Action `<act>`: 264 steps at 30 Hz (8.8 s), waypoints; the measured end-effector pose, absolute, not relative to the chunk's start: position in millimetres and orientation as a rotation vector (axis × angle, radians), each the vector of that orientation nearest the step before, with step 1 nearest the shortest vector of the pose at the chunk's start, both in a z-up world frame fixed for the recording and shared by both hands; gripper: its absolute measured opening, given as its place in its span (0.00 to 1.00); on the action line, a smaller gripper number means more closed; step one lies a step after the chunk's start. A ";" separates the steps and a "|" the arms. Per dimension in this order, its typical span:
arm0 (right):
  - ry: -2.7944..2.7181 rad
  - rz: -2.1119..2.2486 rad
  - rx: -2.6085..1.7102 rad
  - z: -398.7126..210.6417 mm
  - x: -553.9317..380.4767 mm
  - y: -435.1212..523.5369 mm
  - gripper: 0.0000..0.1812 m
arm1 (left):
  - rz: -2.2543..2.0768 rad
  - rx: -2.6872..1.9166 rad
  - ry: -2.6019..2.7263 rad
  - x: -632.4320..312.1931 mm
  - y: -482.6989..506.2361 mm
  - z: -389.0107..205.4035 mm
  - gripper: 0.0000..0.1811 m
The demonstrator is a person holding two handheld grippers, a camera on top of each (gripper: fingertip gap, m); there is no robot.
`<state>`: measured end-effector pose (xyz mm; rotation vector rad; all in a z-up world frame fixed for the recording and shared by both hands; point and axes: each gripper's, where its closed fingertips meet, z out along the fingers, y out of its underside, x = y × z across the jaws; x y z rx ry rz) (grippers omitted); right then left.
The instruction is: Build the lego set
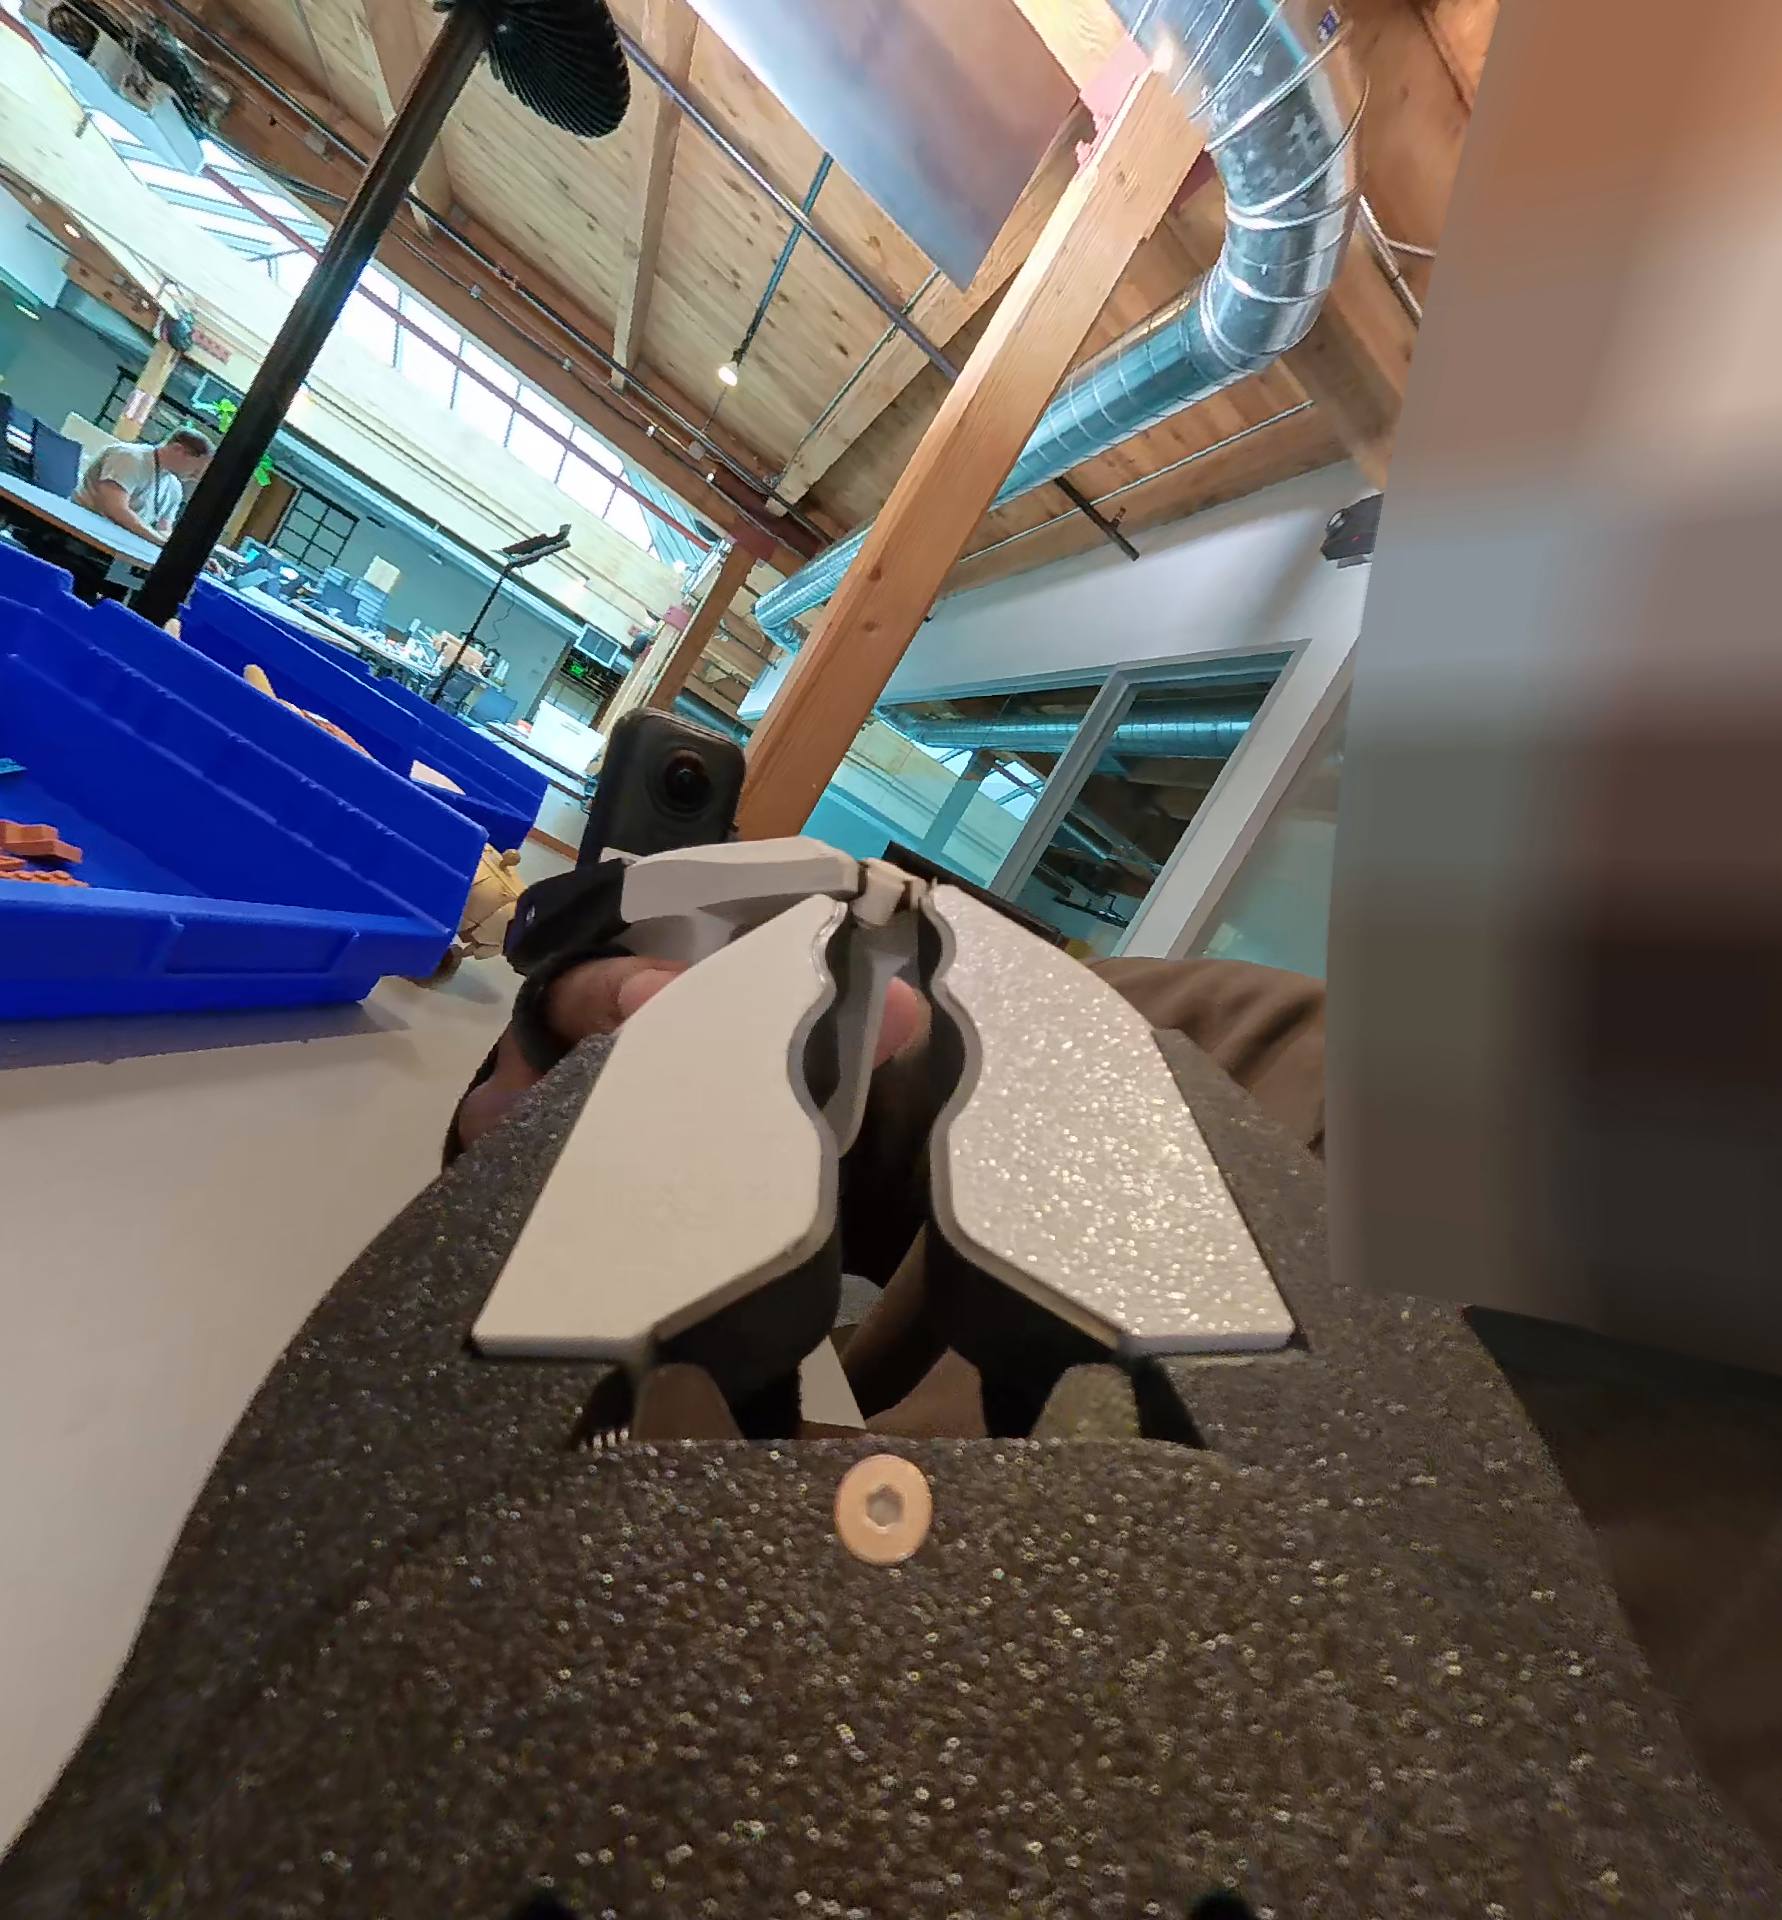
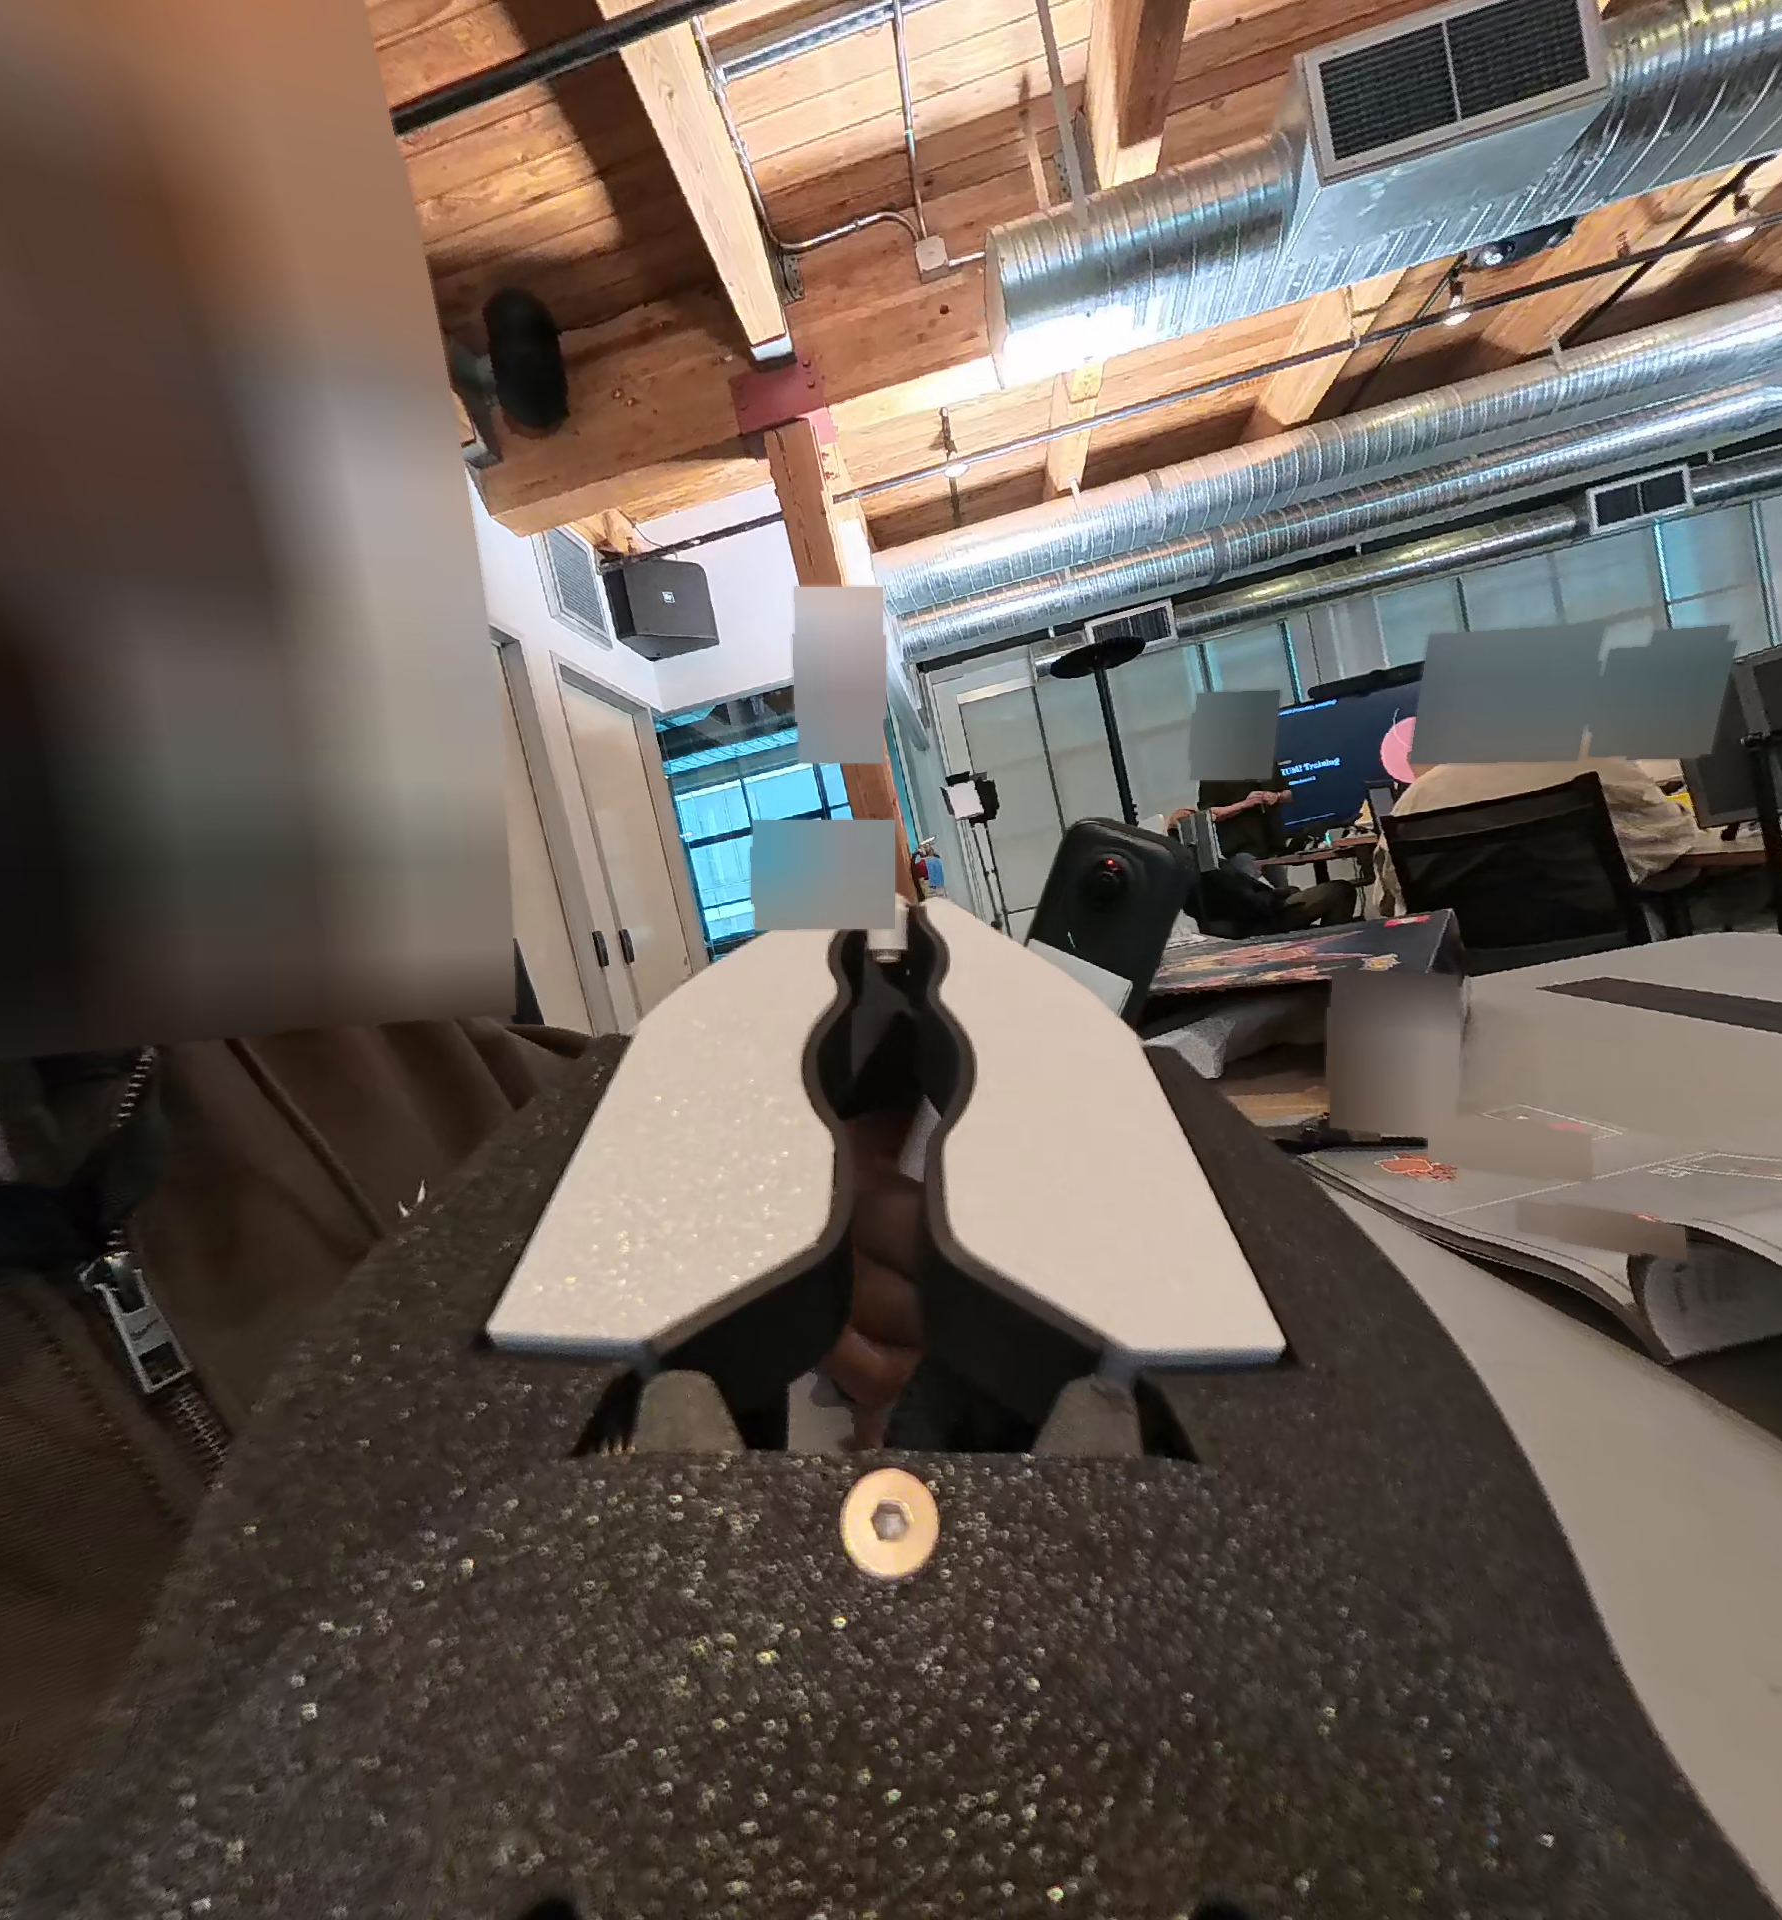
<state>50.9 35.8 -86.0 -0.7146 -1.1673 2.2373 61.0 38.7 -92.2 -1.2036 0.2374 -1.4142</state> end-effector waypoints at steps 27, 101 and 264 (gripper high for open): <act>-1.325 1.809 -0.619 -96.3 50.4 41.1 0.04 | -1.274 -1.291 0.242 52.4 44.6 -98.3 0.00; -1.530 1.414 -0.420 -113.1 53.9 41.1 0.04 | -1.442 -1.430 0.193 62.1 46.3 -118.5 0.04; -1.765 0.232 0.259 -170.2 58.8 3.3 0.12 | -1.082 -1.602 0.894 72.7 19.2 -175.4 0.26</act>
